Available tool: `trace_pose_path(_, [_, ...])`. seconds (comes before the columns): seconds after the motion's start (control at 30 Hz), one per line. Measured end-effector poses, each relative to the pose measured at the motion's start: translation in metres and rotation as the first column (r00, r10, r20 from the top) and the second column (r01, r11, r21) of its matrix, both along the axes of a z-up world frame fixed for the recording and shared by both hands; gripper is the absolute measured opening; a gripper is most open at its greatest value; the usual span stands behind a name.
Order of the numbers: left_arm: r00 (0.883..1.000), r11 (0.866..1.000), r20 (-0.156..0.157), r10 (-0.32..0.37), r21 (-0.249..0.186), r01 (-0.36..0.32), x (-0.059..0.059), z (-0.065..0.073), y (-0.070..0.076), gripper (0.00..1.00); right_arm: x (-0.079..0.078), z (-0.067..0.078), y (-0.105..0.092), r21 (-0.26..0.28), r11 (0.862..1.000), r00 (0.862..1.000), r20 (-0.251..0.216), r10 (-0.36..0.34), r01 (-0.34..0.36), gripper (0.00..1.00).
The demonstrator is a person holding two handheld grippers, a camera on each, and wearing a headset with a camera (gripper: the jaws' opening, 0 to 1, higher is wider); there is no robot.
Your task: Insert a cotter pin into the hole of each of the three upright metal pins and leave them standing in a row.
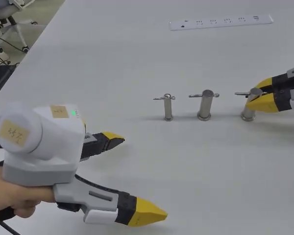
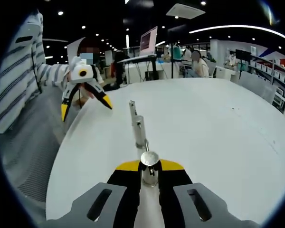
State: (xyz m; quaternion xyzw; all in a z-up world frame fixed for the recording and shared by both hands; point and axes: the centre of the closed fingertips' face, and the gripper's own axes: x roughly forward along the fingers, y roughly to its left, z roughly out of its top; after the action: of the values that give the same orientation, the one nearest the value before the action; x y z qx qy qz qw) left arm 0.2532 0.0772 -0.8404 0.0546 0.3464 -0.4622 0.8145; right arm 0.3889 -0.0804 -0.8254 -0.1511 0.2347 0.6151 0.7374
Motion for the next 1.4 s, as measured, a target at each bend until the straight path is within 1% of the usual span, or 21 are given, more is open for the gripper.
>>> trace_pose_path(0.13, [1.0,1.0,-0.002,0.001,0.002,-0.001,0.0,0.0,0.0,0.99,0.0,0.0,0.002,0.01,1.0,1.0,0.011,0.004,-0.004,0.14])
trace_pose_path(0.27, [1.0,1.0,-0.001,0.001,0.003,-0.001,0.0,-0.001,0.0,0.97,0.0,0.0,0.002,0.023,1.0,1.0,0.007,0.016,-0.016,0.14])
trace_pose_path(0.43, [1.0,1.0,0.004,0.014,-0.013,-0.014,0.0,0.002,-0.002,0.98,-0.001,0.0,0.002,0.033,0.999,1.0,0.001,0.016,-0.016,0.14])
trace_pose_path(0.5, [1.0,1.0,0.007,0.015,-0.009,-0.015,0.0,0.002,-0.002,0.98,-0.001,0.0,0.002,0.034,0.999,1.0,-0.003,0.009,-0.009,0.14])
trace_pose_path(0.6, [1.0,1.0,0.012,0.02,0.002,-0.02,-0.001,0.0,-0.001,0.99,0.001,0.0,0.002,0.041,0.999,1.0,0.005,0.001,-0.001,0.15])
trace_pose_path(0.7, [1.0,1.0,0.01,0.019,-0.002,-0.019,-0.003,0.001,-0.002,0.99,0.001,0.001,0.002,0.055,0.998,1.0,-0.017,-0.016,0.016,0.15])
trace_pose_path(0.77, [1.0,1.0,0.006,0.018,-0.009,-0.018,-0.004,0.002,-0.002,0.99,0.001,0.0,0.001,0.062,0.997,0.999,-0.039,-0.034,0.036,0.16])
trace_pose_path(0.83, [1.0,1.0,0.004,0.021,-0.011,-0.021,-0.005,0.002,-0.002,0.99,0.002,0.003,0.001,0.078,0.996,0.998,-0.047,-0.049,0.053,0.18])
trace_pose_path(0.9, [1.0,1.0,0.005,0.024,-0.009,-0.024,-0.005,0.001,-0.002,0.99,0.004,0.006,-0.001,0.086,0.994,0.997,-0.043,-0.061,0.065,0.23])
trace_pose_path(1.03, [0.999,0.999,0.016,0.033,-0.02,-0.032,-0.003,0.005,-0.002,0.99,0.001,0.015,-0.002,0.111,0.99,0.995,-0.053,-0.081,0.087,0.28])
trace_pose_path(1.07, [0.999,0.999,0.023,0.034,-0.025,-0.034,-0.002,0.006,-0.003,0.99,0.0,0.017,-0.003,0.12,0.988,0.995,-0.056,-0.088,0.094,0.31])
trace_pose_path(1.1, [0.998,0.999,0.041,0.039,-0.028,-0.038,0.0,0.008,-0.002,0.99,0.001,0.022,-0.003,0.141,0.982,0.991,-0.065,-0.117,0.125,0.33])
trace_pose_path(1.13, [0.998,0.999,0.049,0.045,-0.029,-0.044,0.002,0.01,-0.002,0.98,0.002,0.029,-0.002,0.173,0.975,0.989,-0.06,-0.132,0.14,0.34])
trace_pose_path(1.17, [0.997,0.998,0.052,0.058,-0.036,-0.056,0.004,0.012,-0.001,0.99,0.0,0.038,-0.001,0.22,0.963,0.987,-0.072,-0.146,0.158,0.35])
trace_pose_path(1.2, [0.996,0.997,0.055,0.064,-0.044,-0.062,0.005,0.014,-0.001,0.99,-0.002,0.043,0.0,0.241,0.955,0.984,-0.083,-0.155,0.171,0.37])
trace_pose_path(1.23, [0.996,0.997,0.061,0.068,-0.053,-0.065,0.007,0.016,-0.001,0.99,-0.002,0.05,-0.001,0.258,0.947,0.981,-0.077,-0.175,0.189,0.39])
trace_pose_path(1.27, [0.995,0.996,0.067,0.07,-0.058,-0.066,0.008,0.018,-0.001,0.99,-0.002,0.052,-0.003,0.261,0.947,0.982,-0.059,-0.18,0.189,0.4])
trace_pose_path(1.33, [0.994,0.995,0.076,0.078,-0.067,-0.073,0.01,0.022,0.0,0.98,-0.007,0.06,-0.004,0.286,0.936,0.978,-0.065,-0.196,0.206,0.45])
trace_pose_path(1.4, [0.993,0.993,0.073,0.096,-0.074,-0.09,0.013,0.024,0.002,0.98,-0.012,0.067,-0.005,0.311,0.926,0.977,-0.063,-0.205,0.214,0.47])
